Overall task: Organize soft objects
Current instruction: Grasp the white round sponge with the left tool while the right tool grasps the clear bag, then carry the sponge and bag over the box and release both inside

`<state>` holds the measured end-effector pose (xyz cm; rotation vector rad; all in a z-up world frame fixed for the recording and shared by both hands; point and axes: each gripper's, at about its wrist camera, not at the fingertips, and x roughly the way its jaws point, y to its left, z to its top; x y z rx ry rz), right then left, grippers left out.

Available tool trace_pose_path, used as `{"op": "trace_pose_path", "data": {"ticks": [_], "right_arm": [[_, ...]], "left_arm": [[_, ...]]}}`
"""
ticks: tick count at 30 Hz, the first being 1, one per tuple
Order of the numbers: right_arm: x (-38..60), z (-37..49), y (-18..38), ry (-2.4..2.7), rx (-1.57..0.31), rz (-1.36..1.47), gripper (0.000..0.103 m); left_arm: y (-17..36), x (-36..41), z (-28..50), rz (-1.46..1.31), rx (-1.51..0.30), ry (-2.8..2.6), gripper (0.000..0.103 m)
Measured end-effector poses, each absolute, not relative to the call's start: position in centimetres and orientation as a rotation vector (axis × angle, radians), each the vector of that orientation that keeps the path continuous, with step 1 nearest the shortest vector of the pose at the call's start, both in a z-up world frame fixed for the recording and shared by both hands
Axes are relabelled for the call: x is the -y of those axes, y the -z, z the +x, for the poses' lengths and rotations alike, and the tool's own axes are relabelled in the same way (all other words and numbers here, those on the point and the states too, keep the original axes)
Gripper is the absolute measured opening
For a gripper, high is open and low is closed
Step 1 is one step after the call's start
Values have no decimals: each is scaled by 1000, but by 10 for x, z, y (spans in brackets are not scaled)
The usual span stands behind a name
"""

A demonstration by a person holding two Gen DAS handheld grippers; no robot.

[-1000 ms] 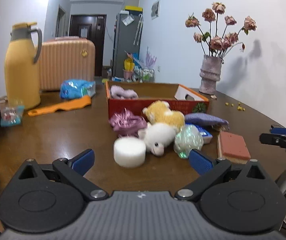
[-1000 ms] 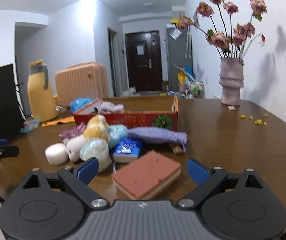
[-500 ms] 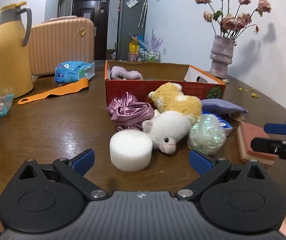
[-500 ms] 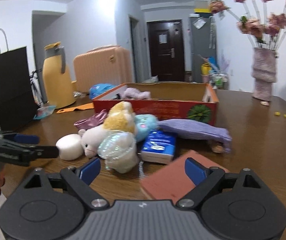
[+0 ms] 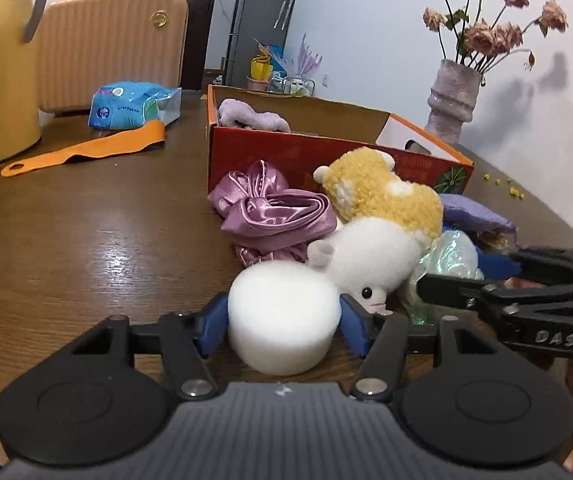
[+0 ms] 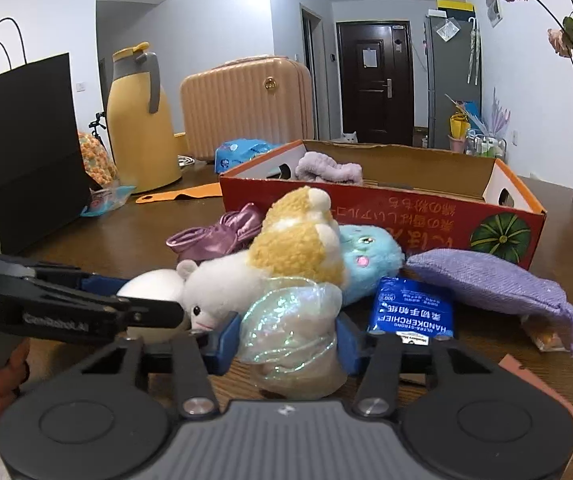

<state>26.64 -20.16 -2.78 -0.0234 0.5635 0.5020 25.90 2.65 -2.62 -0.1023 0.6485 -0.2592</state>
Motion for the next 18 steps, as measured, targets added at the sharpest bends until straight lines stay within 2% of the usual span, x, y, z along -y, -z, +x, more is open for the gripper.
{"op": "trace_pose_path", "data": {"ticks": [6, 18], "right_arm": [[210, 257, 27, -503, -567, 5, 39], [237, 202, 4, -442, -470, 49, 39]], "left_arm": [[25, -27, 244, -101, -645, 271, 57], [-5, -18, 199, -107, -553, 305, 58]]}}
